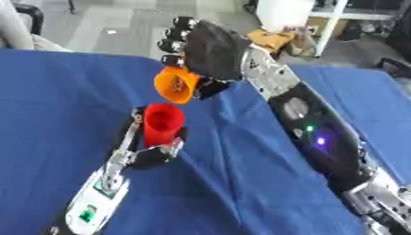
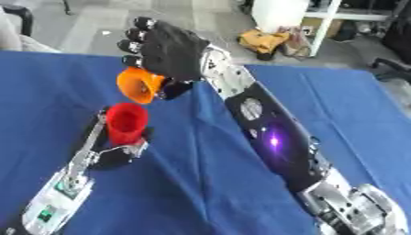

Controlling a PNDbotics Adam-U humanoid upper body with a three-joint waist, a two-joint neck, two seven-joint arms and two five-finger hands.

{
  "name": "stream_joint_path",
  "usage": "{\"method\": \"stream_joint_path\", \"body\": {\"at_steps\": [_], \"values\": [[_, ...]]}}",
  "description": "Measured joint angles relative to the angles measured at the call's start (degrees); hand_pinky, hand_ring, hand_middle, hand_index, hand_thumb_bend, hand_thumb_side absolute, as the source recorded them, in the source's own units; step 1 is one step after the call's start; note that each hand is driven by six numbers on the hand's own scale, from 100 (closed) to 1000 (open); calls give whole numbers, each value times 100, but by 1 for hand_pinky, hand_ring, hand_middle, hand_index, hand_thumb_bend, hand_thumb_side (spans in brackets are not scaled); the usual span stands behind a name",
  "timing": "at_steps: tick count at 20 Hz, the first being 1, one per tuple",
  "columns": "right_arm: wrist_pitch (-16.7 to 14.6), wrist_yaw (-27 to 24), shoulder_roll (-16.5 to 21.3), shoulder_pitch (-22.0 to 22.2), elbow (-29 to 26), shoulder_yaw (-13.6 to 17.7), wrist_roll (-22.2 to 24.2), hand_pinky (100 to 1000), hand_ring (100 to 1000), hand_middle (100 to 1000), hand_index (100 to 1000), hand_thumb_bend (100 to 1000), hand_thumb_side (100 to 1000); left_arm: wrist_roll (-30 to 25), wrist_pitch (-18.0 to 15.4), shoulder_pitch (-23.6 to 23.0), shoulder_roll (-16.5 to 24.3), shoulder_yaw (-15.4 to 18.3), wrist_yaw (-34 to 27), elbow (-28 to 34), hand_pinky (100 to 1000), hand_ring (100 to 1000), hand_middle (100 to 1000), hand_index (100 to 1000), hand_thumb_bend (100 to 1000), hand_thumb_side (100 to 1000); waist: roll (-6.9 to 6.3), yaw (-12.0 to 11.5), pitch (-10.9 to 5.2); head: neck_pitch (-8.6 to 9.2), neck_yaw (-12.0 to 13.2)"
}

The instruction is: Pour the contents of one cup into another cup.

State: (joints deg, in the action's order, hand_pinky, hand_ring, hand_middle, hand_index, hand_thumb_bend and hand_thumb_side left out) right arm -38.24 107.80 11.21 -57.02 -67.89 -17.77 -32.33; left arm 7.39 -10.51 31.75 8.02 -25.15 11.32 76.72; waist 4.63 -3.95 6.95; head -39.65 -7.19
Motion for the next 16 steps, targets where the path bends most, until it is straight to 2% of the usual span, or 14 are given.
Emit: {"method": "stream_joint_path", "body": {"at_steps": [9, 16], "values": [[184, 384, 99, -68, 88, -94, -185, 480, 511, 496, 474, 100, 485, 28, 45, -44, 0, 37, -47, -87, 591, 376, 432, 653, 100, 296, 73, 46, -73, -1, 13], [292, 534, 126, -98, 106, -136, -292, 478, 514, 499, 475, 100, 480, 49, 64, -54, 1, 45, -74, -106, 592, 376, 431, 653, 100, 297, 83, 78, -111, -3, 34]]}}
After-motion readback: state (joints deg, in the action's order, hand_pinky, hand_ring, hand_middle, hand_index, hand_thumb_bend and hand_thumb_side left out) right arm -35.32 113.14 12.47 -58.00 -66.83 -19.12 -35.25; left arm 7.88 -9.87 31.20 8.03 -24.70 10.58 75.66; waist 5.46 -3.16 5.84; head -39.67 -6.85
